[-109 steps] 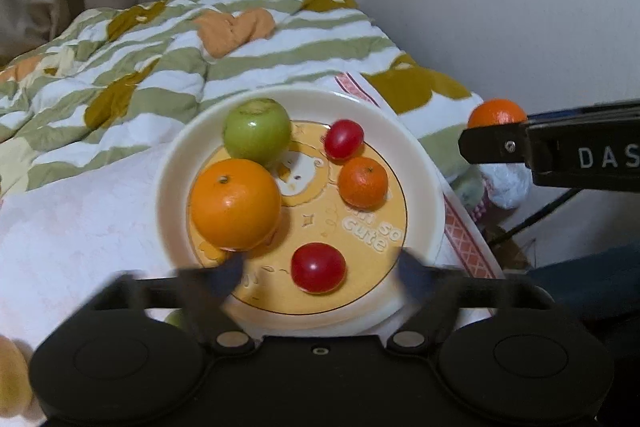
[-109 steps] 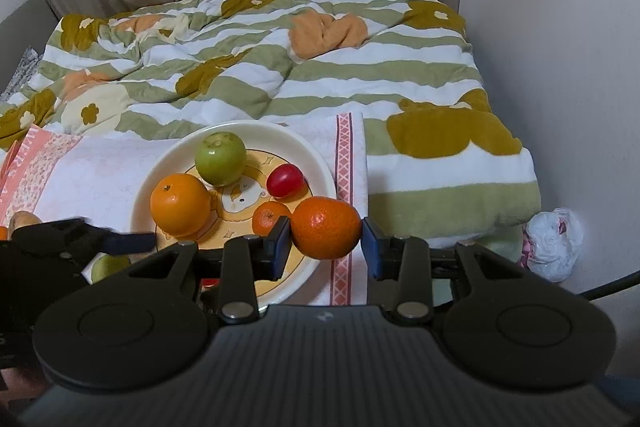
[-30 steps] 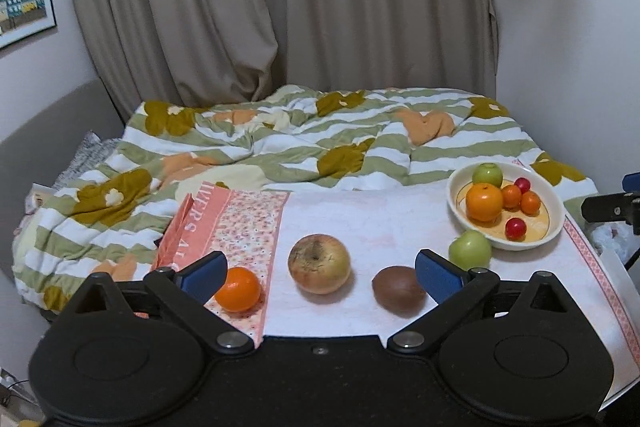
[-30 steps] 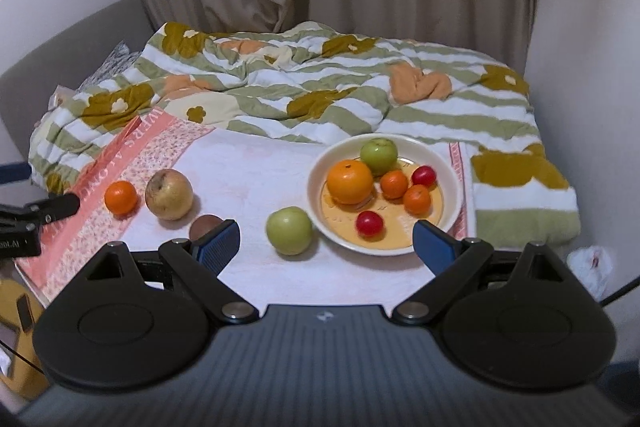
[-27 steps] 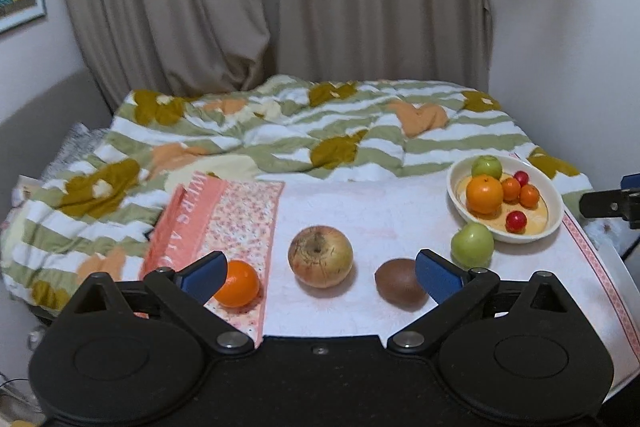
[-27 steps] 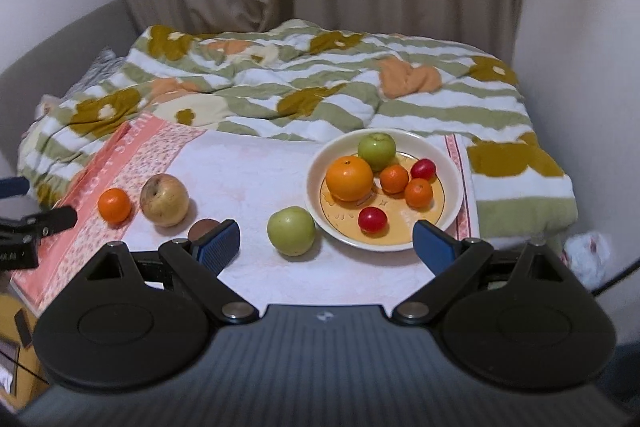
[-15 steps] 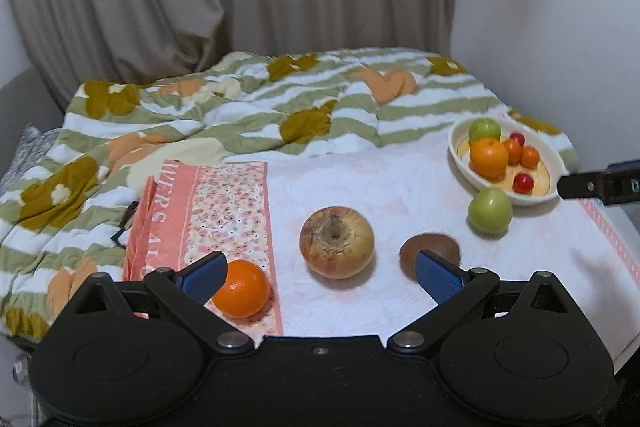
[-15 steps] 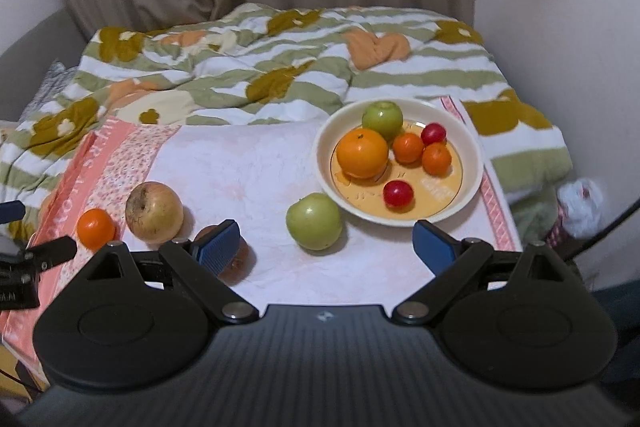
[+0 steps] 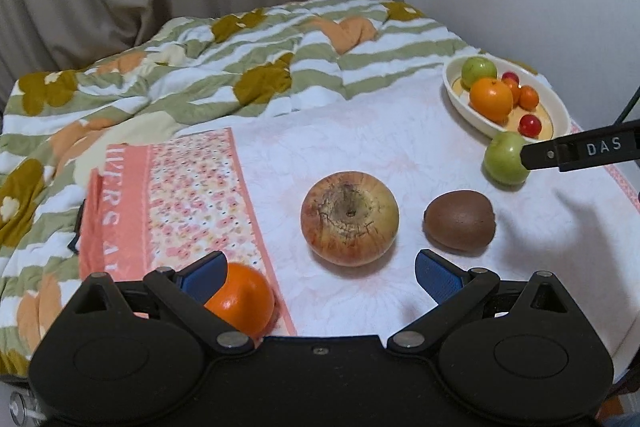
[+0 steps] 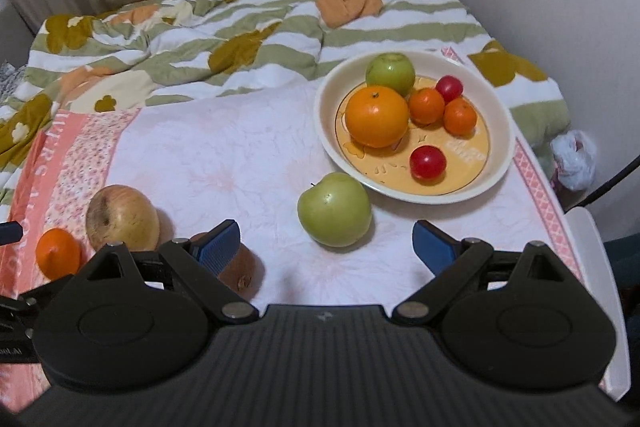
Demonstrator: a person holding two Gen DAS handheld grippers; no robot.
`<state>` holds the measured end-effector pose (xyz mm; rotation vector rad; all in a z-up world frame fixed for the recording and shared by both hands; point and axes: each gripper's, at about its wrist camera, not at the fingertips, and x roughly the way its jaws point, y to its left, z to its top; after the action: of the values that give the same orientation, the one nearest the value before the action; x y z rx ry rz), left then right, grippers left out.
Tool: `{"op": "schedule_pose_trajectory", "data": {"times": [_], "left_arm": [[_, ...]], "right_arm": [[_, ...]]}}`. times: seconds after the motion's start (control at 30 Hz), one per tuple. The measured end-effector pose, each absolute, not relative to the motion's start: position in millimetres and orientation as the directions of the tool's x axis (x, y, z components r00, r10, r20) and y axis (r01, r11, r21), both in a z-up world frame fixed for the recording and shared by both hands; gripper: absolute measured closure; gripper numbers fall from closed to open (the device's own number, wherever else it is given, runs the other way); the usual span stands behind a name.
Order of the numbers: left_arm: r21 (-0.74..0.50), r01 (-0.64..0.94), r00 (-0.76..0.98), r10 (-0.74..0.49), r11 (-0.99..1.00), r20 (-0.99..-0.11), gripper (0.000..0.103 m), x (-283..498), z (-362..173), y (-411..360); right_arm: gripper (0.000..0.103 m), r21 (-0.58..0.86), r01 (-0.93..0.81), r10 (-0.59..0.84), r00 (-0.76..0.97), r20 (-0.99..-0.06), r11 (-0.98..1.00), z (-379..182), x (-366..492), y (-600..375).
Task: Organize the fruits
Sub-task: 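Grasp the large yellow-red apple with the left tool while the right tool grasps the green apple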
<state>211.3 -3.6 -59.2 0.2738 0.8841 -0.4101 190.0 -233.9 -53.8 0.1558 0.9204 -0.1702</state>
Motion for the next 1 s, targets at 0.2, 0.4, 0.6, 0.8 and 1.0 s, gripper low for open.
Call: {"op": "schedule_pose_trajectory", "data": {"times": [0.2,0.4,0.6,0.8,1.0], "left_arm": [[0.062,0.472,0.538,-0.231,0.879,-0.811,0.001,232.6,-76.9,-16.8],[0.038,0.453,0.504,-0.221,0.891,-0.835,0.002,247.8,-91.3,-26.8],[0.040,0.445,0.507,-0.215,0.895,-0.835,0.002,257.7,-99.0,-36.5],[0.017,0.427,0.490,-0.216,0.904,-0.845,0.018,268.3,-104.4,-42.0],[0.003,0.441,0.489,-0.237,0.897,-0.839,0.024,266.1,-105.6,-42.4]], "right_arm": [[0.000,0.088,0.225,-0.055,0.562,-0.825,0.970,-76.1,212.8,-239.0],[0.000,0.104,0.237,-0.042,0.540,-0.841,0.966,-92.2,223.1,-248.5],[0.000,0.103,0.234,-0.037,0.527,-0.849,0.967,-99.0,229.3,-255.2],[0.001,0.095,0.214,-0.031,0.520,-0.854,0.972,-101.3,233.7,-258.4],[0.004,0.076,0.177,-0.028,0.521,-0.853,0.981,-103.1,238.9,-255.0]]}}
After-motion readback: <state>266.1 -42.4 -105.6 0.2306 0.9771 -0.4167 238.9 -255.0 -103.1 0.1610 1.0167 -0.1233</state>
